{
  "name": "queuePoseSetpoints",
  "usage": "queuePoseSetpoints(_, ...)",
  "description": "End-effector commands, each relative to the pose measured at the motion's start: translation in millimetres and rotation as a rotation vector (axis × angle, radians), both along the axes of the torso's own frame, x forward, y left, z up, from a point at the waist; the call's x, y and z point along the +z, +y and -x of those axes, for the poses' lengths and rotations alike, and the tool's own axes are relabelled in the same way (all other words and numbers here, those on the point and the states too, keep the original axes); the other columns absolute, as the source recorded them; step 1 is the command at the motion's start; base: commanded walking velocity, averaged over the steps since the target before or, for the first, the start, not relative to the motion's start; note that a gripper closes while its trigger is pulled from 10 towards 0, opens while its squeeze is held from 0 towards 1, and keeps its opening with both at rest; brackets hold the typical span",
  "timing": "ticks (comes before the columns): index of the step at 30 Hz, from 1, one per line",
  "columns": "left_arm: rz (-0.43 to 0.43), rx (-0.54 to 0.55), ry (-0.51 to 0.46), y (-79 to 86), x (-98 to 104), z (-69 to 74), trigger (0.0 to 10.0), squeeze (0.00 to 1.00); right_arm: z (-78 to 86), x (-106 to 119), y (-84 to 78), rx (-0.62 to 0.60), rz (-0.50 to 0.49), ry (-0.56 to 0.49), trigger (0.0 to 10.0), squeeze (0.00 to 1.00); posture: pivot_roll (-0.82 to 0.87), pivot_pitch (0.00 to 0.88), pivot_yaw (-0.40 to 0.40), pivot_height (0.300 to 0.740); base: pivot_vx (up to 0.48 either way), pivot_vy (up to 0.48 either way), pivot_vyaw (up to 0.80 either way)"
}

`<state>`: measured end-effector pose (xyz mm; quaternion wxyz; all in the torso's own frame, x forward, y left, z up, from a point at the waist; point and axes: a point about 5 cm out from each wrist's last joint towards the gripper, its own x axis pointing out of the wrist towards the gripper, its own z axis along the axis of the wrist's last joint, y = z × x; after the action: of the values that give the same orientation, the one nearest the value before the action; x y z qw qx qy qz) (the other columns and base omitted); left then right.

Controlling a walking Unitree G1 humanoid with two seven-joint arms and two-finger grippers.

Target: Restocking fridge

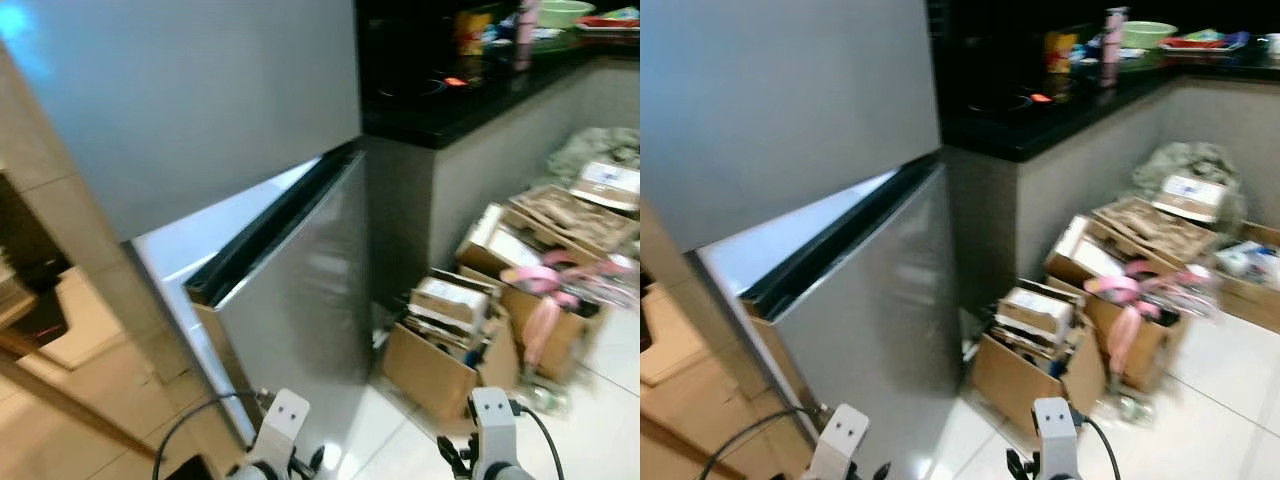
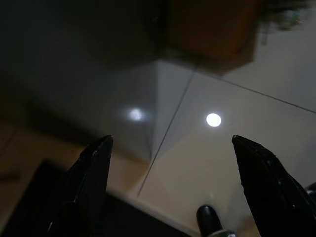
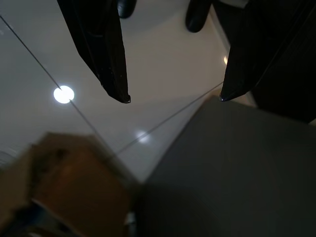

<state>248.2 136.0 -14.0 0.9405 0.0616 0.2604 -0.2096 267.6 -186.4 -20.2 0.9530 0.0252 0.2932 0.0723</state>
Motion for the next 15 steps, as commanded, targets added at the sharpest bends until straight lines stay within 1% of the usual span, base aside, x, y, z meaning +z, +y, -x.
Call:
queuePoseSetpoints(1, 0.017, 0.038, 0.022, 4.7, -1, 4.1, 10.0, 0.0, 2.0, -2, 3.9, 0.024, -0.008, 0.016, 10.0, 0.0, 0.01, 0.062, 0.093, 0.707, 0.0, 0.0, 0.8)
queuePoseSetpoints(6, 0.003, 0.042, 0.025, 8.0, -2, 7.9, 10.0, 0.0, 1.1, -2, 5.5, 0.042, -0.011, 0.017, 10.0, 0.0, 0.02, 0.055, 0.089, 0.707, 0.0, 0.0, 0.8)
queuePoseSetpoints(9, -0.016, 0.073, 0.021, 12.3, -3, 7.5, 10.0, 0.0, 0.8, -2, 7.2, 0.048, -0.024, 0.014, 10.0, 0.0, 0.02, 0.052, 0.084, 0.707, 0.0, 0.0, 0.8)
queuePoseSetpoints(11, -0.046, 0.167, 0.034, 22.1, -7, 7.1, 10.0, 0.0, 0.7, -2, 10.5, 0.032, -0.097, 0.011, 10.0, 0.0, 0.03, 0.048, 0.082, 0.707, 0.0, 0.0, 0.8)
queuePoseSetpoints(12, -0.046, 0.167, 0.034, 22.1, -7, 7.1, 10.0, 0.0, 0.7, -2, 10.5, 0.032, -0.097, 0.011, 10.0, 0.0, 0.03, 0.048, 0.082, 0.707, 0.0, 0.0, 0.8)
queuePoseSetpoints(13, -0.053, 0.202, 0.04, 25.3, -8, 7.1, 10.0, 0.0, 0.8, -2, 11.4, 0.024, -0.124, 0.01, 10.0, 0.0, 0.03, 0.048, 0.082, 0.707, 0.0, 0.0, 0.8)
queuePoseSetpoints(15, -0.036, 0.233, 0.038, 25.8, -6, 7.3, 10.0, 0.0, 0.3, -1, 11.2, 0.028, -0.135, 0.003, 10.0, 0.0, 0.03, 0.045, 0.082, 0.707, 0.0, 0.0, 0.8)
